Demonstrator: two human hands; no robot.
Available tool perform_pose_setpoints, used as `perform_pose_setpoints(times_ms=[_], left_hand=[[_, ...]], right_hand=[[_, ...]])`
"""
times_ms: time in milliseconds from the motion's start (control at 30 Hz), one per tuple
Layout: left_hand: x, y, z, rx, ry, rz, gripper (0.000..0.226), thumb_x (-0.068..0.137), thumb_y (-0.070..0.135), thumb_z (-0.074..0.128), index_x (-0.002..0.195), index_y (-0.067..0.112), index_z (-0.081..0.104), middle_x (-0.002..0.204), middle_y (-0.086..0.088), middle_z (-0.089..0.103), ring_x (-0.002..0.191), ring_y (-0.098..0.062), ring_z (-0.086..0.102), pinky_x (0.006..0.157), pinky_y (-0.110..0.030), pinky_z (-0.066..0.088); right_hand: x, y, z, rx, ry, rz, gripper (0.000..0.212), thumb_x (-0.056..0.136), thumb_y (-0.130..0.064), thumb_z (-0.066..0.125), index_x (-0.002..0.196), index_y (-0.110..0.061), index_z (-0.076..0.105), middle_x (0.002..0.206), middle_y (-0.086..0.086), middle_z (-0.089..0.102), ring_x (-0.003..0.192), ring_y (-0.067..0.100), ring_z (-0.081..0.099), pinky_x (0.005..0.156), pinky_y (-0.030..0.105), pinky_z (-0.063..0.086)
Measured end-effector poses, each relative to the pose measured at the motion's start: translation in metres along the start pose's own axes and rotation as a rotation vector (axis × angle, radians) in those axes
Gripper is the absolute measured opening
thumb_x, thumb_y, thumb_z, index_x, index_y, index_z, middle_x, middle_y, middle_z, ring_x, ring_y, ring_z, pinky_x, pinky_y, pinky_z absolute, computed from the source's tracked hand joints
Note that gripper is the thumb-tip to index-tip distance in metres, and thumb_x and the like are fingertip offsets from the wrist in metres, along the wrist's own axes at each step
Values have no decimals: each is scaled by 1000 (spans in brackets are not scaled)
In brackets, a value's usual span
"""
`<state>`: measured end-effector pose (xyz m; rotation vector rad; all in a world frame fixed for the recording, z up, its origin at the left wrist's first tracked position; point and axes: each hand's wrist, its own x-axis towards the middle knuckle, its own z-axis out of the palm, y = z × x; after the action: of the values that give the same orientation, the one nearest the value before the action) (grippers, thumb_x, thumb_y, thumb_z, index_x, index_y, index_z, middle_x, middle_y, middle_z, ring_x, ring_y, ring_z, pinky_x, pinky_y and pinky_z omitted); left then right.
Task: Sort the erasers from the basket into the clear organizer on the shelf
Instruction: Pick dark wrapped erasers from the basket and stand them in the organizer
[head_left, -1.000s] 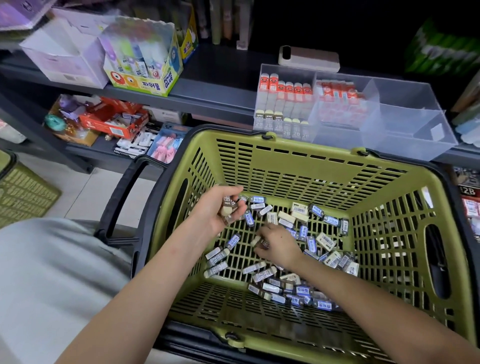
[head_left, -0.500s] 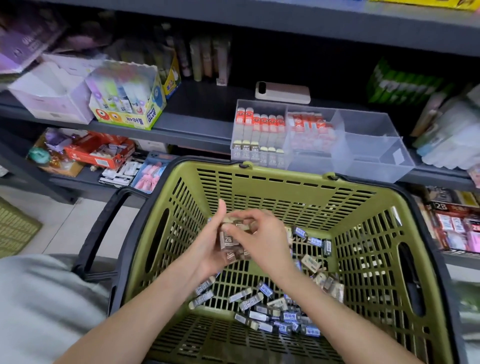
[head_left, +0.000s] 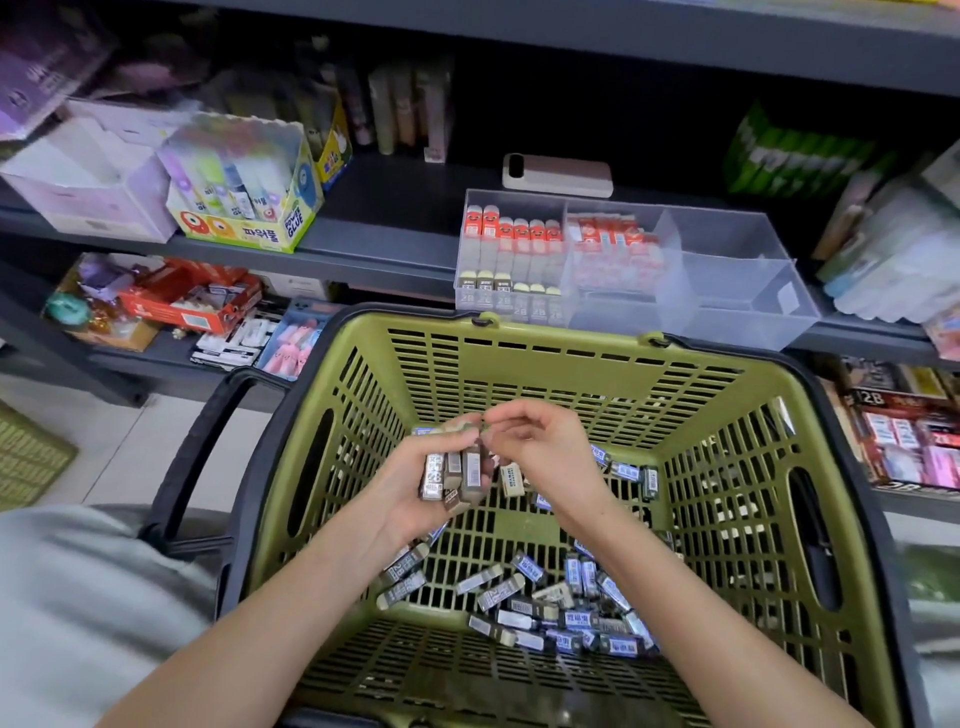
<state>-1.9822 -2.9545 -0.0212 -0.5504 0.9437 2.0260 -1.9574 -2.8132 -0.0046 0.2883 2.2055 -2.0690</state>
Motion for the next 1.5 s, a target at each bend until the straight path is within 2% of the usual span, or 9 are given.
perform_pose_setpoints(times_ms=[100,333,533,800,900,1000,1133,1300,1500], left_hand=[[1,3,1,-13,40,32,43,64,-2,64,106,9,61,76,-12,62,54,-19,61,46,-23,51],[-1,8,2,-100,63,88,32,67,1,61,97,8,57,76,-14,58,55,-21,59,46,-24,52],[0,7,0,-83,75,90,24,67,3,65,90,4,58,75,-15,58,61,-23,59,50,-30,56],[0,5,0,22,77,94,30,63,3,68,90,9,56,75,-11,57,60,-21,56,53,-25,53],[-2,6,1,47,84,102,31,62,4,70,88,11,54,78,-11,58,63,-22,57,63,-29,49],[-4,11,6,74,84,141,45,60,4,71,101,12,54,83,-11,61,65,-23,62,64,-31,49],[-7,14,16,115,16,189,56,62,5,73,114,18,59,90,-11,68,68,-25,66,60,-32,50],[-10,14,31,28,-190,236,42,79,18,64,120,14,55,98,-20,65,73,-31,62,67,-39,51],[-13,28,40,139,-141,302,51,65,23,70,115,17,59,93,-13,69,77,-27,63,65,-36,49]], right_hand=[[5,23,-8,-96,-61,60,13,82,-2,66,83,-15,68,76,-5,67,63,-3,58,60,13,47],[-9,130,-5,-1293,-710,-15,48,78,-32,71,123,-24,57,120,5,56,116,23,47,97,33,37],[-6,148,-4,-1461,-765,-277,41,81,-35,64,116,-15,57,115,8,55,109,27,47,92,37,36],[0,138,-20,-1282,-576,-147,32,91,-33,53,106,-5,52,90,7,61,79,24,60,63,31,48],[-3,110,-30,-897,-274,41,20,91,-28,58,100,-12,52,77,-1,59,59,8,55,47,18,42],[-3,55,-32,-376,-14,80,15,87,-19,64,90,-10,52,73,4,64,55,9,61,51,21,52],[-11,-13,-20,0,45,-28,25,83,-17,69,91,0,52,66,5,65,50,15,61,45,22,49],[-13,-44,-4,145,102,-16,25,79,-21,73,85,-6,54,63,4,63,43,12,53,38,22,41],[-15,-60,-2,-69,170,-171,25,72,-28,79,74,-13,59,69,8,65,60,12,57,56,24,50]])
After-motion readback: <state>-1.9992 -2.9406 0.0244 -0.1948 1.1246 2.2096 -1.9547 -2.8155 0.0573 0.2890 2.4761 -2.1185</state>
